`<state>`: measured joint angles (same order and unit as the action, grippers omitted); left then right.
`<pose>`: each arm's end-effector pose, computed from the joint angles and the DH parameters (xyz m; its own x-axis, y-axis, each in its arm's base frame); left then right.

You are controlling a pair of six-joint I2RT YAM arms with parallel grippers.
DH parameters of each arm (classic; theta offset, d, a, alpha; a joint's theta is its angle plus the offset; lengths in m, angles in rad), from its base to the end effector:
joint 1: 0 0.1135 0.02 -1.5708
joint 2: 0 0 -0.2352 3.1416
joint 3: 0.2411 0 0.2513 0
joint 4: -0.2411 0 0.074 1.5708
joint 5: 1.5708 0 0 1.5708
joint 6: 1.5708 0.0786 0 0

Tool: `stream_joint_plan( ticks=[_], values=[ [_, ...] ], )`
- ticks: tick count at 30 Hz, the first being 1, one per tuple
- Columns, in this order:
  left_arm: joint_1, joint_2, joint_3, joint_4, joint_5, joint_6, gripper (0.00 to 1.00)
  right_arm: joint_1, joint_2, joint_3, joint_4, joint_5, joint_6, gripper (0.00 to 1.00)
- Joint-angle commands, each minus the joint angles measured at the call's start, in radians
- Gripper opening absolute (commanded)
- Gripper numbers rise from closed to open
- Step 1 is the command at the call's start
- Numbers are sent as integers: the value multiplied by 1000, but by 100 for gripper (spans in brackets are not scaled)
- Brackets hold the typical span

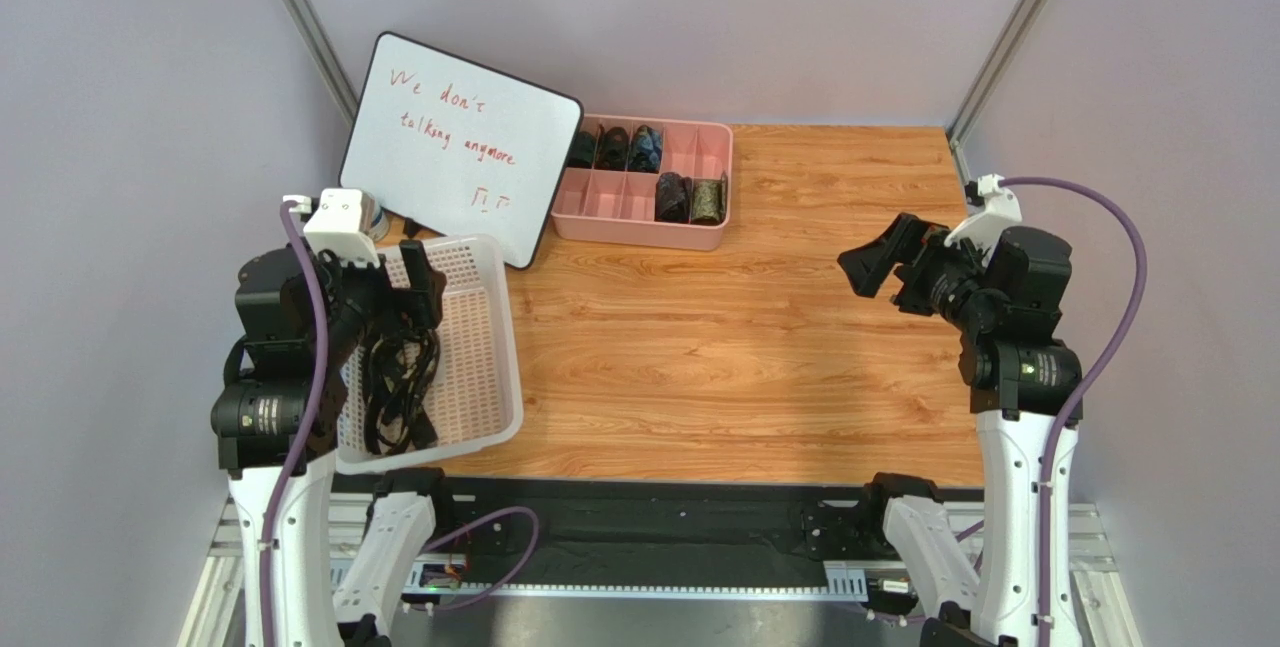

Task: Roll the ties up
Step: Pick up the tie from the bin.

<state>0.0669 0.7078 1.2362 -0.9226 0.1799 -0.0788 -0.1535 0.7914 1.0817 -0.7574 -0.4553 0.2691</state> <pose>0.1621 -0.0032 0.3831 -0.3898 -0.1037 -0.9150 0.0686 0.9876 -0.1412 0.2034 0.0035 0.3430 -0.4956 0.3183 -0.8081 -0.1233 0.8952 0.4283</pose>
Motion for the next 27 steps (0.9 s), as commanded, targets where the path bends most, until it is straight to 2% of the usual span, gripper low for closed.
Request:
stream_joint_plan(
  ticks=[1,5,7,14,19,27],
  values=[
    [8,32,34,-5,-13,101,100,6,6,7,36,-11,-11,100],
    [10,100,60,-118,23,256,99,14,26,17,35,-2,-28,100],
    [8,128,51,-157,-6,329,100,19,40,21,36,10,-41,100],
    [34,326,-104,-274,-140,444,99,35,97,47,40,21,-82,100],
    [63,452,-175,-208,-135,427,100,38,131,67,44,27,-113,100],
    [67,646,-208,-84,-163,465,99,38,164,86,36,49,-145,100]
  ],
)
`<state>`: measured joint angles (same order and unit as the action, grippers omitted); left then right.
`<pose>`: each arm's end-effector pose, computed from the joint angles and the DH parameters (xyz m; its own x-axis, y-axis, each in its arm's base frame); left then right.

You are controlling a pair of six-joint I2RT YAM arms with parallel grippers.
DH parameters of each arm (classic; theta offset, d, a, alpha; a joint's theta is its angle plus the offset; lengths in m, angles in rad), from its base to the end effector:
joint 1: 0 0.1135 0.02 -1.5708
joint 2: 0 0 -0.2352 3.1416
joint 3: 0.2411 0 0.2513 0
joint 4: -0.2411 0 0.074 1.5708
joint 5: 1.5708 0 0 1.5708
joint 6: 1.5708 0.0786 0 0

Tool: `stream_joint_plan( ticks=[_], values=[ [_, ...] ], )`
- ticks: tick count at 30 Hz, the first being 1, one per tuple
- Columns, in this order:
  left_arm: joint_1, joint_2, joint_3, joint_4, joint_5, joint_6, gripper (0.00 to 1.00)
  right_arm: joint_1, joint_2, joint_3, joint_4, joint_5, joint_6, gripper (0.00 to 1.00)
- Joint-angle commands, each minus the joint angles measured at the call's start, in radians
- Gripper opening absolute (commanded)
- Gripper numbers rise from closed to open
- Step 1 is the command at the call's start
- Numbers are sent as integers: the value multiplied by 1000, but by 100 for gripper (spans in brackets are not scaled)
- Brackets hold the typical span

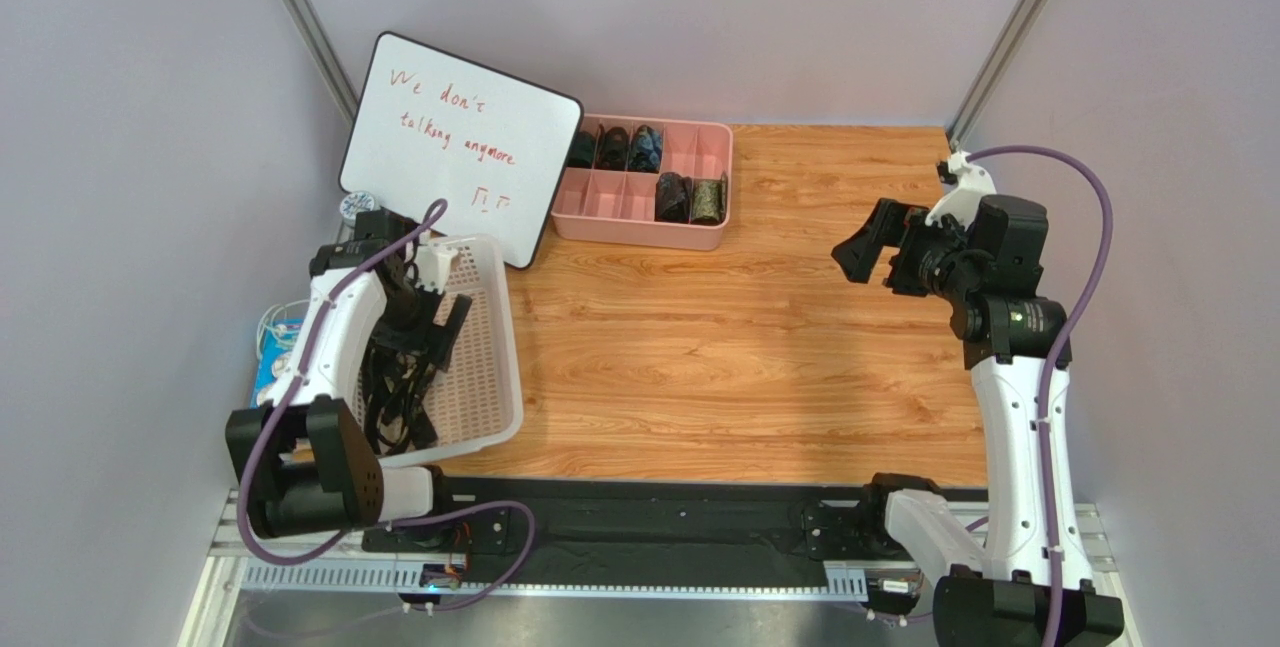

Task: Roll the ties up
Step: Pick up the tie from the bin.

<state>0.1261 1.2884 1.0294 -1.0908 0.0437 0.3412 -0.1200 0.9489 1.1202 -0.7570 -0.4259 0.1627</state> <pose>0.2377 0.0267 0.1861 -0.9510 0.2164 -0.2208 0.2145 0.9762 0.0332 0.2367 0.0042 0.3249 -0.5793 0.2184 -0.7853 -0.1408 0.9221 0.3604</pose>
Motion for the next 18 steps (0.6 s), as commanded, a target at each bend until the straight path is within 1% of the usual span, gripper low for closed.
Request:
stream_joint_plan(
  ticks=[1,4,6,10,13,16,17,18],
  values=[
    [7,110,3,110,-34,50,100,5,5,49,35,21,-40,100],
    [6,181,3,170,-41,64,99,5,14,56,31,24,-49,100],
    [6,210,3,202,-41,67,96,5,21,66,27,26,-55,100],
    [7,291,-9,239,-41,85,91,5,28,84,13,35,-72,100],
    [7,325,-37,275,-41,102,84,5,36,92,7,47,-81,100],
    [7,353,-57,304,-71,119,69,5,42,98,7,53,-81,100],
    [7,356,-57,302,-74,124,54,5,48,99,8,52,-83,100],
    [6,344,-48,295,-74,121,45,5,50,102,8,53,-81,100]
  ],
)
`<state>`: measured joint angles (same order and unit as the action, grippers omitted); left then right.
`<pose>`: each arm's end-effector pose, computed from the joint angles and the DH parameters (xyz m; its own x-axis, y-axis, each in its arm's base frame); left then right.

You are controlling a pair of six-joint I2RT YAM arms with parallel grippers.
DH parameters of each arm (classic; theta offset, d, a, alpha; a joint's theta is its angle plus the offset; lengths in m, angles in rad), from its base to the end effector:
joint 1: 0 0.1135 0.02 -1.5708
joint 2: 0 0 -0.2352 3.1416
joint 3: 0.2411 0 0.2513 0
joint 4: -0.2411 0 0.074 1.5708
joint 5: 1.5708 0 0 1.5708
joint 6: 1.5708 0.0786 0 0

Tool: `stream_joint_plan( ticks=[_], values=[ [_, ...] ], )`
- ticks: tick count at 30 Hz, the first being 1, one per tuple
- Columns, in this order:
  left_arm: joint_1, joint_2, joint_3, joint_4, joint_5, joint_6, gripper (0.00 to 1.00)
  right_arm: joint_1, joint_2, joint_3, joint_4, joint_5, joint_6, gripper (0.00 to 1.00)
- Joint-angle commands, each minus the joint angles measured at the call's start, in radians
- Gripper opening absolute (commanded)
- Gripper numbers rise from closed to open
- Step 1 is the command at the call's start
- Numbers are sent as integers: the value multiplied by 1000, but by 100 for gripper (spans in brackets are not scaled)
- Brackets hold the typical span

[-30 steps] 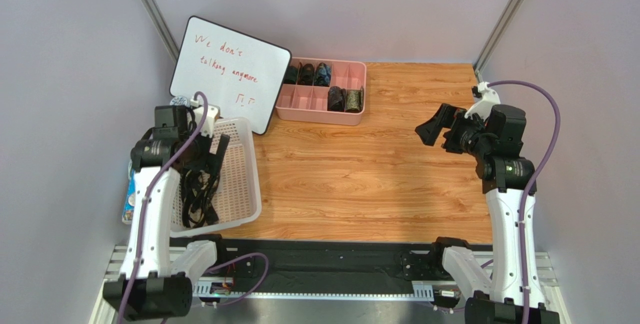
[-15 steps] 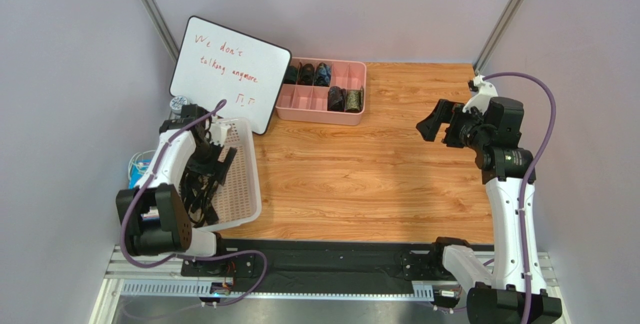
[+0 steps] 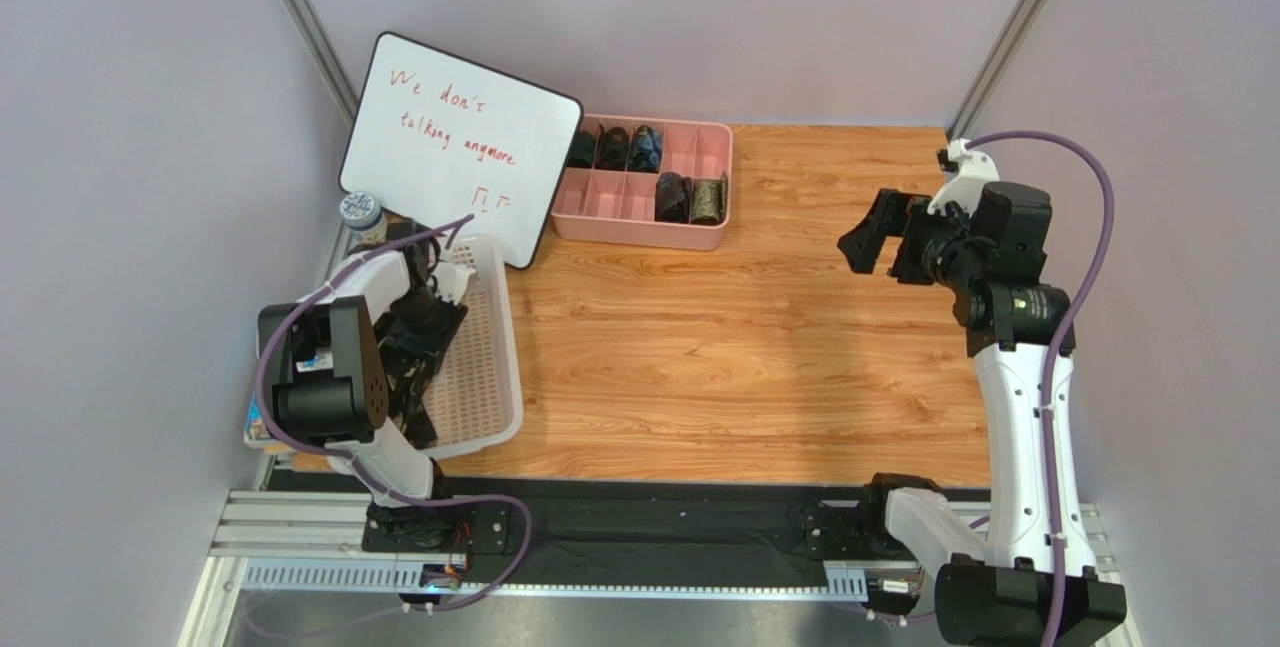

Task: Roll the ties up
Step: Pick up the tie from the bin, then place the tie at the center of the board.

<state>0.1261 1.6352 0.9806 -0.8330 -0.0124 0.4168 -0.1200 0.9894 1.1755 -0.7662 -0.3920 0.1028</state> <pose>0.2756 0.0359 0.0952 -0.9553 0.2870 -0.0710 0.2843 0.9577 0.0449 0.2440 0.0008 0.3338 -0.5625 0.1634 -0.8105 -0.1497 0.9440 0.2941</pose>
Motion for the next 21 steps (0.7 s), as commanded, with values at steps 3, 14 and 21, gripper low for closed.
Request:
stream_joint_plan(
  ticks=[3,14,21],
  values=[
    [7,-96,68,-32,34,31,7,5,20,59,19,22,-22,100],
    [-57,-324,744,-259,327,-142,0,5,41,91,-2,41,-38,100],
    [-557,-181,1029,-245,292,-109,0,-1,71,134,-57,133,-95,100]
  ],
)
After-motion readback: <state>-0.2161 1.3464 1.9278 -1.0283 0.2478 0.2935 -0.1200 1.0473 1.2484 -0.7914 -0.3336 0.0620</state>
